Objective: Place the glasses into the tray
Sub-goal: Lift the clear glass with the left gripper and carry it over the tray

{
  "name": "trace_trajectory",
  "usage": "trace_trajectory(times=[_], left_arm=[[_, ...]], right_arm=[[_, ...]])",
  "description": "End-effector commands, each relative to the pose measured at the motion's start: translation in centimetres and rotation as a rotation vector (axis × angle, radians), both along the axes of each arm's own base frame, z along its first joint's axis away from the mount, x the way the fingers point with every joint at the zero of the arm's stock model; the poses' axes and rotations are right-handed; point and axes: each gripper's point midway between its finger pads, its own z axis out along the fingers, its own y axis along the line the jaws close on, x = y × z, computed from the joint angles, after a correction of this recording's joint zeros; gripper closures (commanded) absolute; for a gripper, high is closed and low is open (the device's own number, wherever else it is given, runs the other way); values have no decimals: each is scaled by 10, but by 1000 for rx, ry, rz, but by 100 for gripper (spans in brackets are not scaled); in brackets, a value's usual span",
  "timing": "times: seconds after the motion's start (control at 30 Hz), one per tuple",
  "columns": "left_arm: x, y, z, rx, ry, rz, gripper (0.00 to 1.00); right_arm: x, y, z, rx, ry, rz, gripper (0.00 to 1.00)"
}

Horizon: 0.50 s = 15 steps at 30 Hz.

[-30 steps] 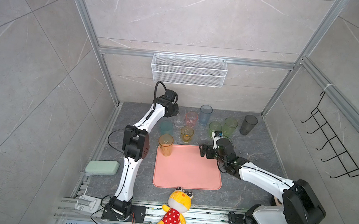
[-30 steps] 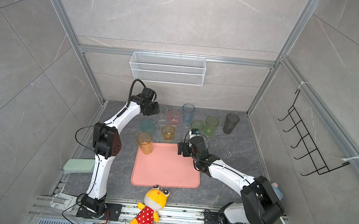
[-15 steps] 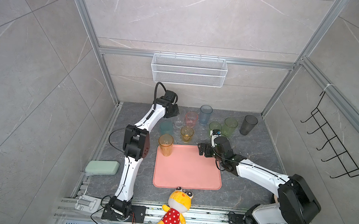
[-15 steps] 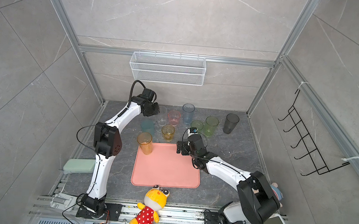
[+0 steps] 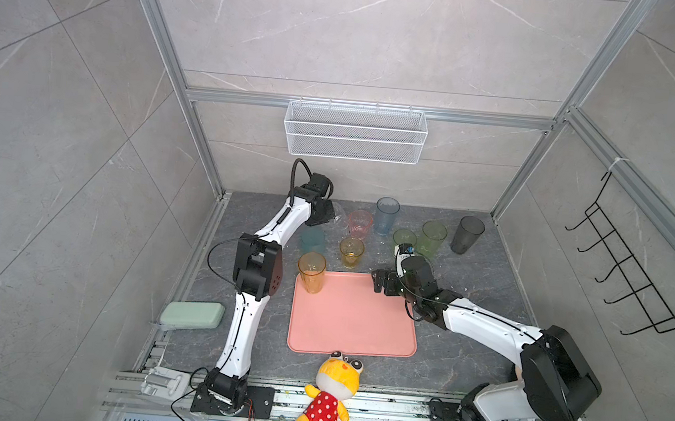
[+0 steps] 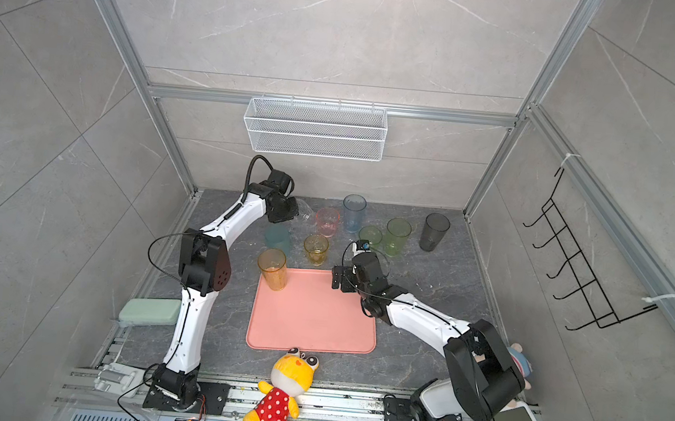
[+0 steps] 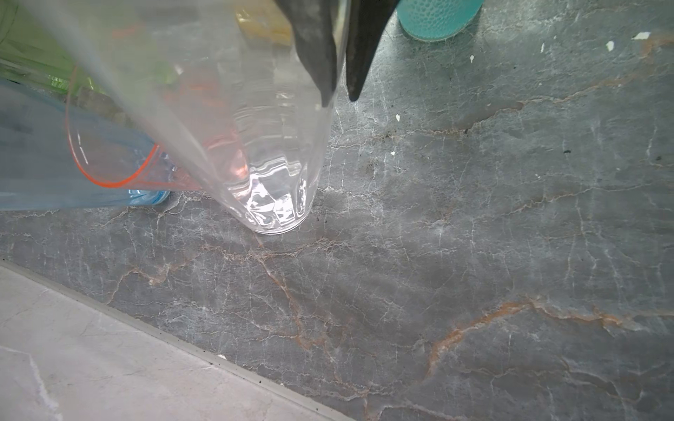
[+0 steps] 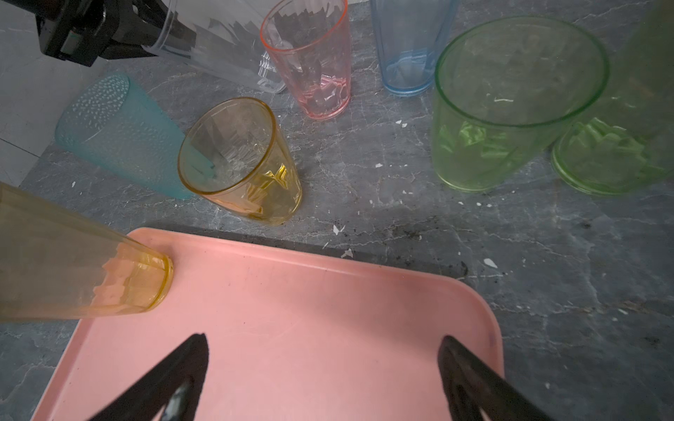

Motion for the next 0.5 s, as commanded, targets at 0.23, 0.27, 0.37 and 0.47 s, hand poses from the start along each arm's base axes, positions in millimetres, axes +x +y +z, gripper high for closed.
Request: trace_trajectory(times=[0.23,0.27,0.37,0.47], left_arm=[[-5,30,93,7,-149,37,96],[-7,33,99,12,-156,40,97],[-15,43,118,37,-178,46,97],[-28,55,137,100,-189,35,97]], right_arm=[[4,2,6,-15,-1,-4,1],[3,2,6,-16,0,-4,1],[3,2,6,-14,0,-4,1],[4,1,6,-18,0,-9,1]])
